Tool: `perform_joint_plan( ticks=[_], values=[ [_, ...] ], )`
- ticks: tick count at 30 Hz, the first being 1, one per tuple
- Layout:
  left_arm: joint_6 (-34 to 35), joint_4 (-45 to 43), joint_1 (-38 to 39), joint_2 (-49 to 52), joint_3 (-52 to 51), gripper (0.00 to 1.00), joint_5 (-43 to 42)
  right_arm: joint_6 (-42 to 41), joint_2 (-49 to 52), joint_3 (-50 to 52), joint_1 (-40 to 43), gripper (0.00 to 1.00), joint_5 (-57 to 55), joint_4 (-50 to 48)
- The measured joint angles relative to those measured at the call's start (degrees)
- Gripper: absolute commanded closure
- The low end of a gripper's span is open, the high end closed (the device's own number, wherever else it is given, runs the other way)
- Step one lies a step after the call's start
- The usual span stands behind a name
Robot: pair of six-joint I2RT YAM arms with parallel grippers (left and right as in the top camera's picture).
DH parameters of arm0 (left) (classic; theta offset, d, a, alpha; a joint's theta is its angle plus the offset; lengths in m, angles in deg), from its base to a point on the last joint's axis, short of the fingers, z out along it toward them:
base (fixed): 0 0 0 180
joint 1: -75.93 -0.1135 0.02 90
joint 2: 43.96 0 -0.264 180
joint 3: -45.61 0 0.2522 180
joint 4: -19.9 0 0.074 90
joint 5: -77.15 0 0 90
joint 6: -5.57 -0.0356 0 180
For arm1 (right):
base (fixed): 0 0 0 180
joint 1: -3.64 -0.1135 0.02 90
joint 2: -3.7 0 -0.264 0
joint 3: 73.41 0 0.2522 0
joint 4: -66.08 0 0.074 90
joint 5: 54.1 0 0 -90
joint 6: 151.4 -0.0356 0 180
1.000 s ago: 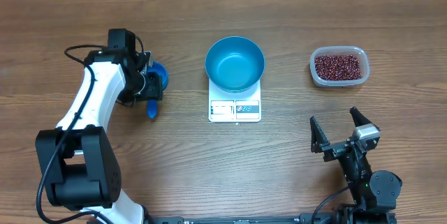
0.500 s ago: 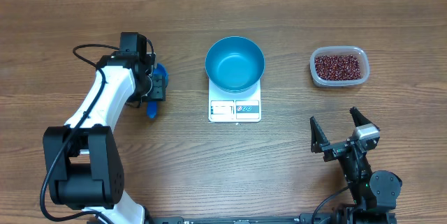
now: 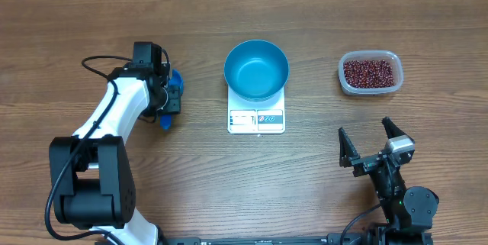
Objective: Scoop item into bowl and weigh 150g on scale
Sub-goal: 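Lower and close the left gripper on the blue scoop handle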
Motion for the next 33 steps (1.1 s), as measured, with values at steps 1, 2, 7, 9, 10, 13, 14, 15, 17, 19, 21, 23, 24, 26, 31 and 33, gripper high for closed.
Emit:
perform_joint_plan(
  ticks=[1, 2, 7, 9, 10, 13, 14, 15, 17, 19, 21, 23, 24, 26, 31, 33],
  values=[
    [0.74, 0.02, 0.0, 0.0, -0.11, 0.56, -0.24, 0.0, 0.0, 0.0, 0.0, 0.0, 0.0, 0.0],
    [1.42, 0.02, 0.0, 0.02, -0.15, 0.56, -0.66, 0.0, 0.0, 0.0, 0.0, 0.0, 0.02, 0.0],
    [5.01, 0.11, 0.0, 0.02, -0.15, 0.55, -4.55, 0.02, 0.0, 0.0, 0.0, 0.0, -0.02, 0.0],
    [6.03, 0.13, 0.0, 0.0, -0.15, 0.53, -5.44, 0.0, 0.0, 0.0, 0.0, 0.0, 0.0, -0.02],
    [6.49, 0.11, 0.0, 0.02, -0.15, 0.52, -5.81, 0.0, 0.0, 0.0, 0.0, 0.0, 0.0, 0.0],
    [7.48, -0.28, 0.0, 0.0, -0.15, 0.52, -5.73, 0.0, 0.0, 0.0, 0.0, 0.0, 0.0, 0.02],
    [7.74, -0.46, 0.0, 0.02, -0.15, 0.52, -5.38, 0.0, 0.0, 0.0, 0.0, 0.0, -0.02, 0.0],
    [8.28, -0.66, 0.0, 0.0, -0.15, 0.52, -4.92, -0.02, 0.0, 0.0, 0.0, 0.0, 0.0, 0.0],
    [9.6, -0.87, 0.0, 0.0, -0.15, 0.52, -4.33, -0.02, 0.0, 0.0, 0.0, 0.0, 0.0, -0.02],
    [11.23, -1.03, 0.0, 0.0, -0.15, 0.51, -3.96, -0.02, 0.0, 0.0, 0.0, 0.0, 0.0, 0.0],
    [12.28, -1.62, 0.0, 0.0, -0.17, 0.5, -3.52, 0.0, 0.0, 0.0, 0.0, 0.0, 0.0, 0.0],
    [13.05, -2.25, 0.0, 0.0, -0.17, 0.51, -2.86, 0.0, 0.0, 0.0, 0.0, 0.0, 0.0, -0.02],
    [13.27, -2.36, 0.0, 0.0, -0.17, 0.52, -2.67, -0.02, 0.0, 0.0, 0.0, 0.0, 0.0, 0.0],
    [13.51, -2.8, 0.0, 0.0, -0.17, 0.57, -2.29, -0.02, 0.0, 0.0, 0.0, 0.0, 0.02, -0.02],
    [13.75, -3.1, 0.0, 0.0, -0.17, 0.61, -1.88, 0.0, 0.0, 0.0, 0.0, 0.0, 0.0, -0.02],
    [13.75, -3.1, 0.0, 0.0, -0.2, 0.61, -1.86, -0.02, 0.0, 0.0, 0.0, 0.0, 0.0, 0.0]
  ],
)
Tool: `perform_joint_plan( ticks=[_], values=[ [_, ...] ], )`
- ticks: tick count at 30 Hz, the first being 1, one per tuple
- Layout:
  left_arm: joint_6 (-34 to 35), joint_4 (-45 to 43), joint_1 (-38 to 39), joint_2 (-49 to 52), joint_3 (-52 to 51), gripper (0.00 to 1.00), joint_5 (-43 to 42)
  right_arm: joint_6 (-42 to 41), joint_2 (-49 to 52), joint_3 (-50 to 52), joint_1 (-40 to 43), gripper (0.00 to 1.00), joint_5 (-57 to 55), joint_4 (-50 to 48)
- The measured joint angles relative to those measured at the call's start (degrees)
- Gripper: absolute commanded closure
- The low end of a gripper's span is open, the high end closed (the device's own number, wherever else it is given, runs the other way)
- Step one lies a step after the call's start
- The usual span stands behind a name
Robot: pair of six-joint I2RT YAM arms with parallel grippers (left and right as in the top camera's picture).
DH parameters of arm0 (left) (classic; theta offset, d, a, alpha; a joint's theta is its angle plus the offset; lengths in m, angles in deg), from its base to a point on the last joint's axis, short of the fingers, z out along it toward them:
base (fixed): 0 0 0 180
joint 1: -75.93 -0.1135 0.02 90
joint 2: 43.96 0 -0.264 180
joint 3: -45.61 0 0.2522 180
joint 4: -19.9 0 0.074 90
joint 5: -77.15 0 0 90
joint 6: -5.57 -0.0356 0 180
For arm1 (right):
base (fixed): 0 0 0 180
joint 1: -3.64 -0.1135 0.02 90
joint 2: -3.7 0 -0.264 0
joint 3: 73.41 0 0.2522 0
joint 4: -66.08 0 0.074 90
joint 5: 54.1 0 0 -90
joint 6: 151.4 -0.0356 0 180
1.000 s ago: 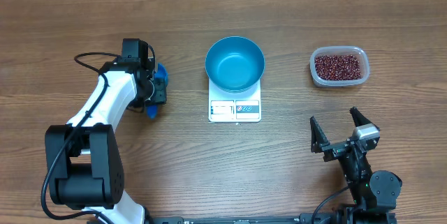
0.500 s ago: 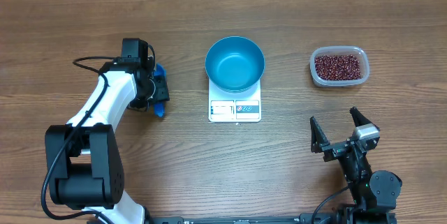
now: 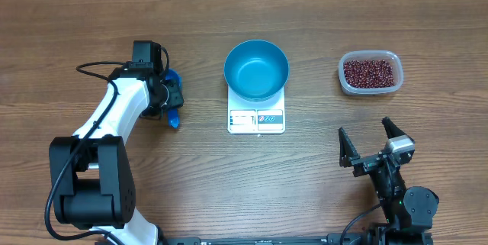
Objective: Scoop item into bowl and weigh 150g on scale
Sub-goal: 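Lower and close the left gripper on the blue scoop handle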
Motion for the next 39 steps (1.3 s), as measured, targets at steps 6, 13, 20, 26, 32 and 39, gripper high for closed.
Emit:
perform_joint_plan(
  ticks=[6, 13, 20, 26, 32, 39],
  values=[
    [0.0, -0.2, 0.0, 0.0, -1.07, 0.6, 0.0, 0.02, 0.0, 0.0, 0.0, 0.0, 0.0, 0.0],
    [0.0, -0.92, 0.0, 0.02, -1.68, 0.61, 0.28, 0.02, 0.0, 0.0, 0.0, 0.0, 0.02, 0.0],
    [0.2, -1.75, 0.0, 0.0, -1.73, 0.73, 1.29, 0.02, 0.0, 0.0, 0.0, 0.0, 0.02, 0.0],
    [0.2, -1.75, 0.0, 0.0, -1.73, 0.78, 1.29, 0.0, 0.0, 0.0, 0.0, 0.0, 0.0, 0.0],
    [0.2, -1.75, 0.0, 0.0, -1.73, 0.84, 1.27, 0.02, 0.0, 0.0, 0.0, 0.0, 0.0, 0.0],
    [0.22, -1.73, 0.0, 0.0, -1.7, 0.85, 0.74, 0.02, 0.0, 0.0, 0.0, 0.0, 0.02, 0.0]
  ],
)
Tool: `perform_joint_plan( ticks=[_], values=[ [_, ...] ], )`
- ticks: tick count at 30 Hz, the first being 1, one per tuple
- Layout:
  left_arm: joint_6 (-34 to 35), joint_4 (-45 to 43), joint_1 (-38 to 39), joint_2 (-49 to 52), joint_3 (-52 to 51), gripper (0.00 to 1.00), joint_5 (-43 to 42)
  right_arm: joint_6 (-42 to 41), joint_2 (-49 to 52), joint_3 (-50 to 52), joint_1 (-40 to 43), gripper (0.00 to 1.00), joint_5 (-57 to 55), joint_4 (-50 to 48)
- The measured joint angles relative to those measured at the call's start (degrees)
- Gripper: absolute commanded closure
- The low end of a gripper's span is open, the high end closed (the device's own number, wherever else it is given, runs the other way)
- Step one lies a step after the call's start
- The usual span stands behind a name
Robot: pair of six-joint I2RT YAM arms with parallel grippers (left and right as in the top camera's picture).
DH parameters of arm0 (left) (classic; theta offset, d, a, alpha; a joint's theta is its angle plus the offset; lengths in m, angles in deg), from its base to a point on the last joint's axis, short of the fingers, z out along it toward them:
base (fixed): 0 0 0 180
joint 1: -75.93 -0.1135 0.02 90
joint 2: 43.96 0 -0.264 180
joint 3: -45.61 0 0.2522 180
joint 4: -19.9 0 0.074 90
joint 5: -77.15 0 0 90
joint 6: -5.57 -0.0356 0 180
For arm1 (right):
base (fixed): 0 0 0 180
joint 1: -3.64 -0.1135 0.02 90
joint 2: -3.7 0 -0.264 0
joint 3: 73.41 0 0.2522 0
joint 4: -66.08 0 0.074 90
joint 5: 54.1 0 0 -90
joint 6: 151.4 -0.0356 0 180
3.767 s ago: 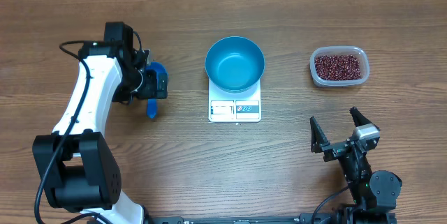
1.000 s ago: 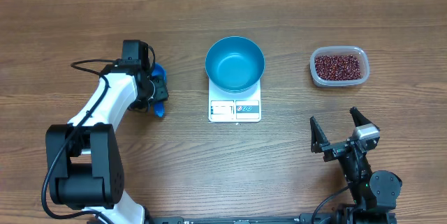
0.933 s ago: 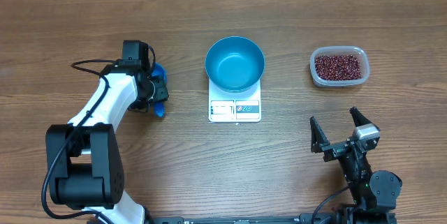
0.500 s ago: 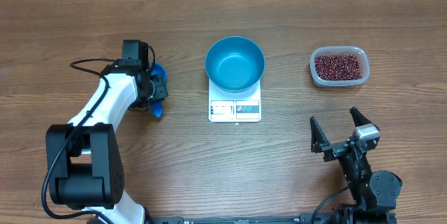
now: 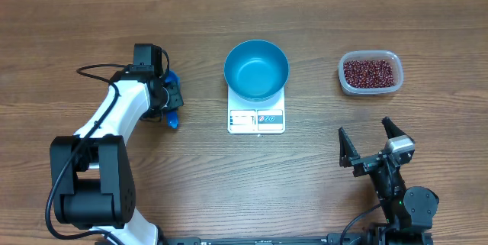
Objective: Scoop item into bowl and weigh 150g on scale
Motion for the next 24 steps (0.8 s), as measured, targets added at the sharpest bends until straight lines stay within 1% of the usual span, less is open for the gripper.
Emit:
perform_joint_plan(
  ticks=[6, 12, 15, 18, 24],
  values=[
    [1.86, 2.69, -0.28, -0.04, 2.97, 0.85, -3.02, -0.02, 0.0, 0.0, 0.0, 0.0, -0.02, 0.0],
    [6.95, 8.61, -2.25, -0.68, 10.71, 0.87, -8.48, -0.02, 0.0, 0.0, 0.0, 0.0, -0.02, 0.0],
    [9.29, 9.51, -4.02, -0.9, 14.32, 0.89, -14.8, -0.02, 0.0, 0.0, 0.0, 0.0, -0.02, 0.0],
    [11.8, 9.4, -5.7, -1.01, 16.74, 0.91, -22.93, -0.02, 0.0, 0.0, 0.0, 0.0, -0.02, 0.0],
    [16.72, 9.03, -7.67, -1.16, 17.4, 0.93, -36.04, -0.02, 0.0, 0.0, 0.0, 0.0, -0.02, 0.0]
  ],
)
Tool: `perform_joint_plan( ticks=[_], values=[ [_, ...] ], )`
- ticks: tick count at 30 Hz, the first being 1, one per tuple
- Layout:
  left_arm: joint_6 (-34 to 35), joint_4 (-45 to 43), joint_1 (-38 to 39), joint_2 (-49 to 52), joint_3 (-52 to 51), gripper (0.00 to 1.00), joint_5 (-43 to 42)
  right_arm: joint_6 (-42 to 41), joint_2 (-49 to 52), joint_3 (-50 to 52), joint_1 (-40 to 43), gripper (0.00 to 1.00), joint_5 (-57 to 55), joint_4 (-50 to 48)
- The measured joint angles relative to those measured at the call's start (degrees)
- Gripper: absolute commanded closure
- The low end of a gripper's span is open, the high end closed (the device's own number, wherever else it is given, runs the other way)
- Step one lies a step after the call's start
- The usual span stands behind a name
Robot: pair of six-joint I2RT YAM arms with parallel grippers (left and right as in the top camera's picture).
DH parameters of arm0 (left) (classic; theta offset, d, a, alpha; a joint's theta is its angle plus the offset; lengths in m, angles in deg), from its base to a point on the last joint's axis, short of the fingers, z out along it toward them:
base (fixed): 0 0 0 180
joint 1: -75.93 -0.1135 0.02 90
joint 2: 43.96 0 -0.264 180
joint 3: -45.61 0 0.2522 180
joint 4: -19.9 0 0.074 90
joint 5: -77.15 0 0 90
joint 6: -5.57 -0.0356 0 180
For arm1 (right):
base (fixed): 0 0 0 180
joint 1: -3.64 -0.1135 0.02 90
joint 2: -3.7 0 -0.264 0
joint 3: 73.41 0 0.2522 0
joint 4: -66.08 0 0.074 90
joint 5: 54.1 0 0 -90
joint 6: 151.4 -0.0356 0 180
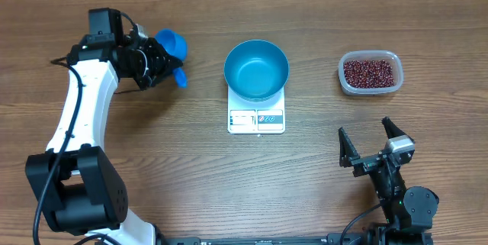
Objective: Scoop item into bowl and weigh 150g on scale
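A blue bowl point(256, 69) stands on the white scale point(256, 120) at the table's middle. To its right, a clear tub of red beans point(370, 72) sits on the wood. My left gripper point(168, 66) is left of the bowl, shut on a blue scoop point(172, 46) whose cup points up and away and whose handle end sticks out below the fingers. At the near right my right gripper point(374, 144) rests open, holding nothing, well short of the tub.
The left arm's white links point(76, 115) run along the left side of the table down to its base at the near edge. Brown wood table point(229, 184) all around; a black cable loops by the left wrist.
My left gripper, then low at the table left of the scale, now sits farther back and left with the blue scoop held up in it. The right arm is unchanged.
My left gripper was down on the blue scoop left of the scale. At the two later moments it stayed there with the scoop's handle showing a bit more to the right. Now the scoop is carried off that spot. The right gripper stayed open throughout.
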Motion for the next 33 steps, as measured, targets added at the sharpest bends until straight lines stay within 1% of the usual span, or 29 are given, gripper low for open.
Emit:
perform_joint_plan(
  ticks=[5, 11, 24, 29, 32, 33],
  values=[
    [3.72, -0.28, -0.13, 0.0, 0.0, 0.95, -7.23, 0.02, 0.0, 0.0, 0.0, 0.0, 0.0, 0.0],
    [7.08, -1.9, -1.11, 0.0, 0.0, 0.95, -15.28, 0.02, 0.0, 0.0, 0.0, 0.0, 0.02, 0.0],
    [8.28, -1.97, -1.62, 0.0, 0.0, 0.96, -22.6, -0.24, 0.0, 0.0, 0.0, 0.0, 0.04, -3.28],
    [8.37, -1.99, -1.62, 0.0, 0.0, 0.96, -23.12, -8.24, 0.07, -0.5, 0.0, 0.0, 0.07, -2.67],
    [9.81, -1.99, -1.62, 0.0, 0.0, 0.96, -23.3, -11.58, 2.27, -5.11, 0.0, 0.0, -0.26, 1.31],
    [10.32, -2.1, -1.62, 0.0, 0.0, 0.96, -23.3, -12.52, 4.57, -9.22, 0.0, 0.0, -1.01, 3.76]
  ],
)
